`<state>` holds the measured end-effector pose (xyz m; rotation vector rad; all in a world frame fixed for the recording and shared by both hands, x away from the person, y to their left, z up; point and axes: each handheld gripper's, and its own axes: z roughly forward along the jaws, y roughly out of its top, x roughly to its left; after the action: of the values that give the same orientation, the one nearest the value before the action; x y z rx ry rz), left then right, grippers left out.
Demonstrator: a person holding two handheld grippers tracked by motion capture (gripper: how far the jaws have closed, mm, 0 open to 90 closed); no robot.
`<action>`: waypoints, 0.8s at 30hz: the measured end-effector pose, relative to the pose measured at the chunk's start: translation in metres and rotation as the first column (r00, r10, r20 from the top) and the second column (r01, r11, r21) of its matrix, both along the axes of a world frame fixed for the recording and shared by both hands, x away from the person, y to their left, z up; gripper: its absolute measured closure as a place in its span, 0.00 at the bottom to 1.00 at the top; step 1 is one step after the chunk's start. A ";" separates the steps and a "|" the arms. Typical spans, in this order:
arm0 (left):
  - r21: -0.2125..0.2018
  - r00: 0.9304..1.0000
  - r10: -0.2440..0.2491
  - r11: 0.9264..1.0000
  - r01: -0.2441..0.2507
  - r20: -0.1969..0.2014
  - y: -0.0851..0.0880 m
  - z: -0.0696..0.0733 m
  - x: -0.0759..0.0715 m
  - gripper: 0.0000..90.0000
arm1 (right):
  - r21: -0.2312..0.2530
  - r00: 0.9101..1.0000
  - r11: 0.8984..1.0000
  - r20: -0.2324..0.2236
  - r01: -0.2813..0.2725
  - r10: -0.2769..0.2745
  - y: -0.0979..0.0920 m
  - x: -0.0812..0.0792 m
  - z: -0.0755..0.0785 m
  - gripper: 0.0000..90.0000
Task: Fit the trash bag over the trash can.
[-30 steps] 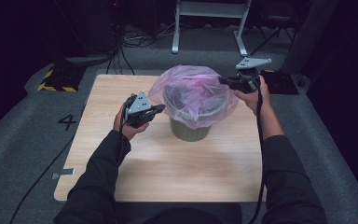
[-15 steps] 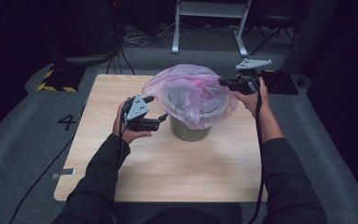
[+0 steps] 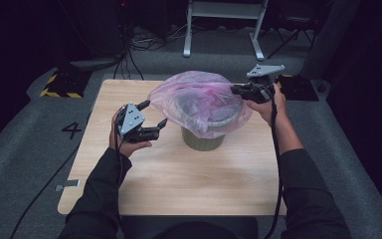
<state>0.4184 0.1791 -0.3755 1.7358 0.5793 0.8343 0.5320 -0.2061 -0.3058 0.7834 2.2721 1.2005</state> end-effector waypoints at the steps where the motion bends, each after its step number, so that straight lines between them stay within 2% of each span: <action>1: 0.023 1.000 -0.006 1.000 0.006 0.002 -0.003 0.001 -0.001 0.20 | 0.000 1.000 1.000 -0.003 -0.003 0.003 0.001 0.000 0.000 0.96; 3: 0.077 0.999 -0.033 0.996 0.032 0.003 -0.012 0.001 -0.001 0.18 | -0.007 1.000 1.000 -0.007 -0.006 0.006 0.002 0.000 -0.001 0.96; 5: 0.136 0.999 -0.045 0.990 0.043 0.006 -0.024 0.001 0.000 0.18 | -0.011 1.000 1.000 -0.008 -0.007 0.007 0.004 0.001 -0.001 0.95; 9: 0.147 0.997 -0.072 0.987 0.069 0.012 -0.038 0.004 0.003 0.20 | -0.010 1.000 1.000 -0.009 -0.004 0.004 0.003 0.001 -0.001 0.95; 11: 0.142 0.998 -0.064 0.988 0.060 0.025 -0.041 0.006 0.004 0.35 | -0.013 1.000 1.000 -0.006 -0.005 0.005 0.002 0.000 -0.001 0.95; 13: 0.132 0.995 -0.093 0.987 0.089 0.024 -0.041 0.009 0.005 0.54 | -0.009 1.000 1.000 -0.007 -0.003 0.002 0.001 0.000 0.000 0.95; 15: 0.146 0.997 -0.069 0.987 0.062 0.045 -0.040 0.011 0.005 0.77 | -0.006 1.000 1.000 -0.010 0.000 0.000 -0.001 0.000 0.000 0.95; 18: 0.144 0.996 -0.082 0.987 0.075 0.042 -0.035 0.012 0.007 1.00 | 0.008 1.000 1.000 -0.014 0.006 -0.006 -0.004 0.001 0.000 0.95; 20: 0.155 0.994 -0.112 0.982 0.110 0.005 -0.031 0.010 0.010 1.00 | 0.026 1.000 1.000 -0.012 0.014 -0.014 -0.007 0.002 0.000 0.95; 24: 0.178 0.991 -0.128 0.975 0.134 -0.047 -0.024 0.005 0.014 1.00 | 0.093 0.999 0.995 -0.034 0.031 -0.028 -0.016 0.007 -0.001 0.95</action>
<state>0.4321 0.1553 -0.3709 1.9356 0.4164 0.7841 0.5388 -0.2219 -0.3067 0.8745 2.2359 1.2976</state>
